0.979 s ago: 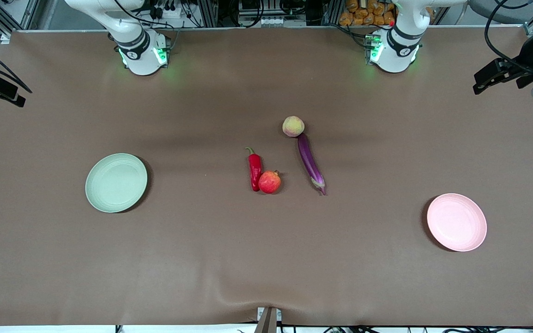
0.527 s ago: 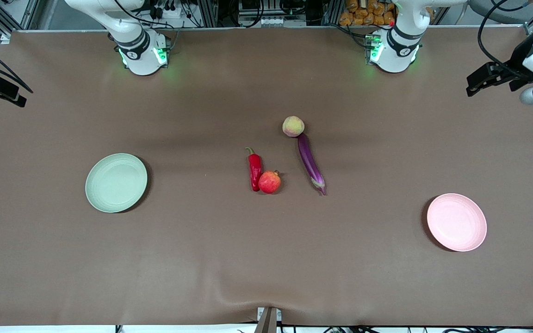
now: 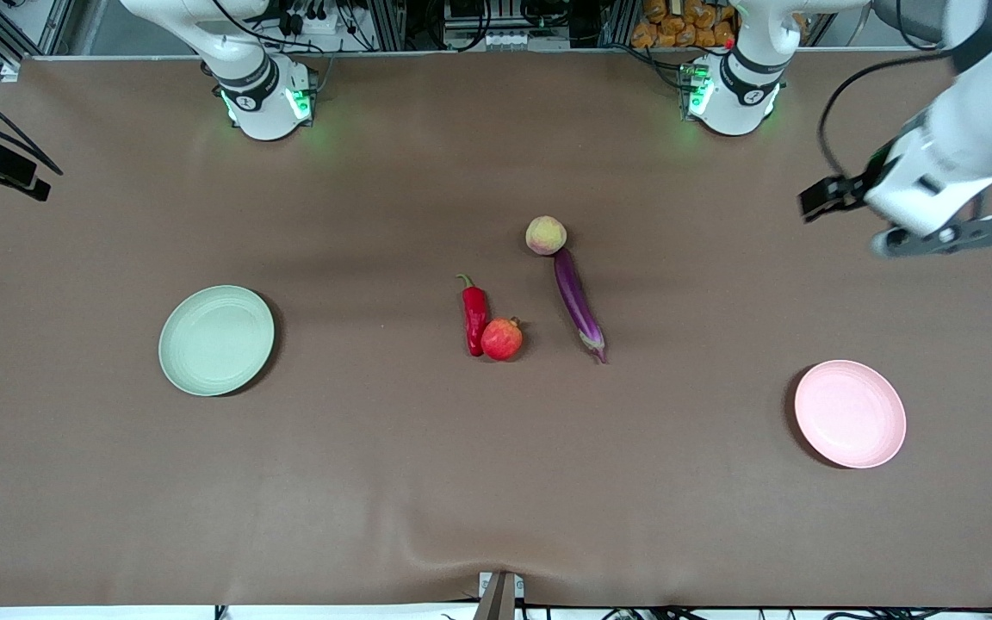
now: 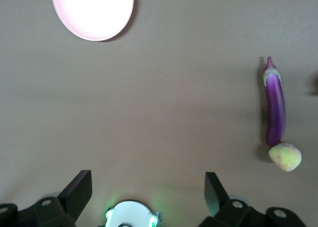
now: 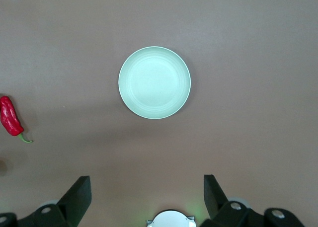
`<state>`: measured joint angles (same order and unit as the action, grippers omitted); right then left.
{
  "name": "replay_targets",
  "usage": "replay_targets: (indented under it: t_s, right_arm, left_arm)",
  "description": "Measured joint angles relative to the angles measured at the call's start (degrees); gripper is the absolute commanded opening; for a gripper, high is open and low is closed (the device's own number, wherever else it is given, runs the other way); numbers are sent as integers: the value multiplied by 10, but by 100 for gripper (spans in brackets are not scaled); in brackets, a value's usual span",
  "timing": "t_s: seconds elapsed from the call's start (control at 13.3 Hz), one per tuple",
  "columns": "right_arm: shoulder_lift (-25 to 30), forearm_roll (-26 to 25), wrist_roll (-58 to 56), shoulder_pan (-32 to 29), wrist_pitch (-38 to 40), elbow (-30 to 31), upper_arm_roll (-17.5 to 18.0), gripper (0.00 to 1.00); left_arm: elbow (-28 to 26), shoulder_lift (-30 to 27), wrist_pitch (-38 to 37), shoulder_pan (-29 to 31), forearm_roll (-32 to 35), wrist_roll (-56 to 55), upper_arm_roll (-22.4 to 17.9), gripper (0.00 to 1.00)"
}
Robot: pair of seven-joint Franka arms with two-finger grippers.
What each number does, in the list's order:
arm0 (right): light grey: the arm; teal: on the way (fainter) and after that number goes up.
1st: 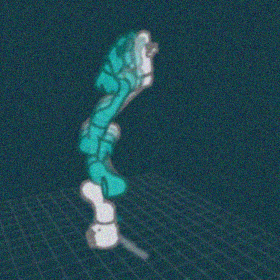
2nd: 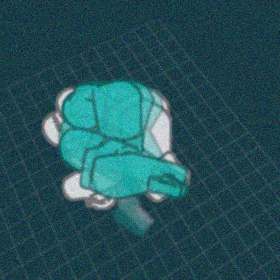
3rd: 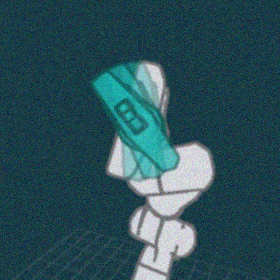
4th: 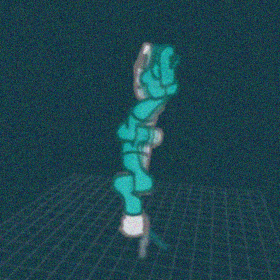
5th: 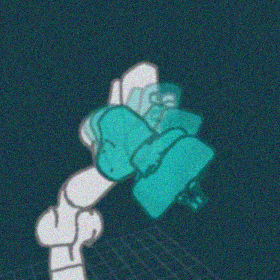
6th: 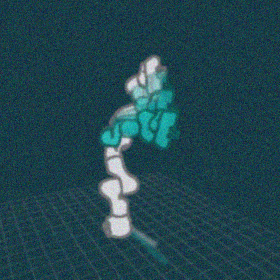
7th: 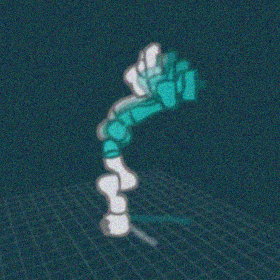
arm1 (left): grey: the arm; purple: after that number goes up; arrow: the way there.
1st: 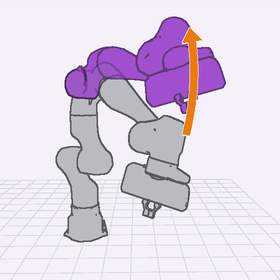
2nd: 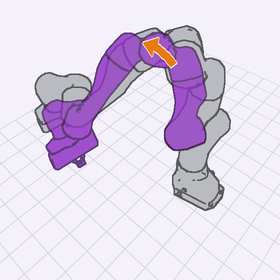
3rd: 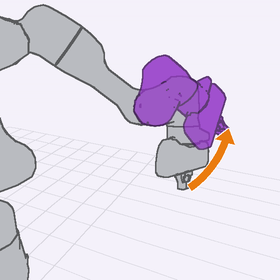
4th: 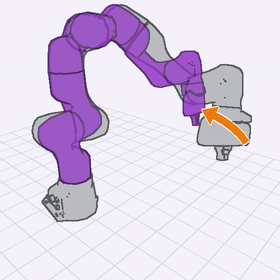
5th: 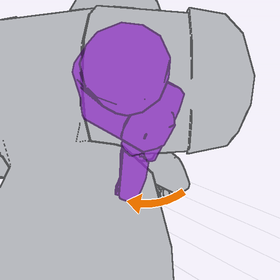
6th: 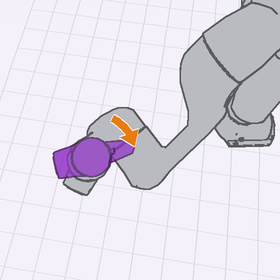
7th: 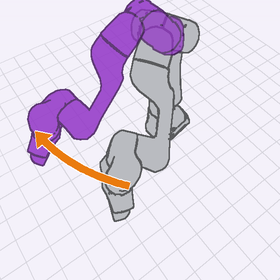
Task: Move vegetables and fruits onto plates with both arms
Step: 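Reach the left gripper down to the purple eggplant and grasp it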
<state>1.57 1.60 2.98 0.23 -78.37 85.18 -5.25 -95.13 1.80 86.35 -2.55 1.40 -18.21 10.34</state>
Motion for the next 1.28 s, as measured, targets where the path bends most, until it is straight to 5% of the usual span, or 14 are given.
replay_targets:
  t_s: [0.53,0.75,1.28]
  right_arm:
    - [0,-1,0,-1,-6,-2,-3,100]
    - [-2,-29,0,-2,-6,-1,-4,100]
    - [-47,-45,0,-3,-9,0,-2,100]
  left_arm:
    - [-162,55,223,-3,-24,-61,57,100]
    - [-167,114,297,-34,-24,-196,104,100]
    - [-169,247,436,-140,7,-406,107,100]
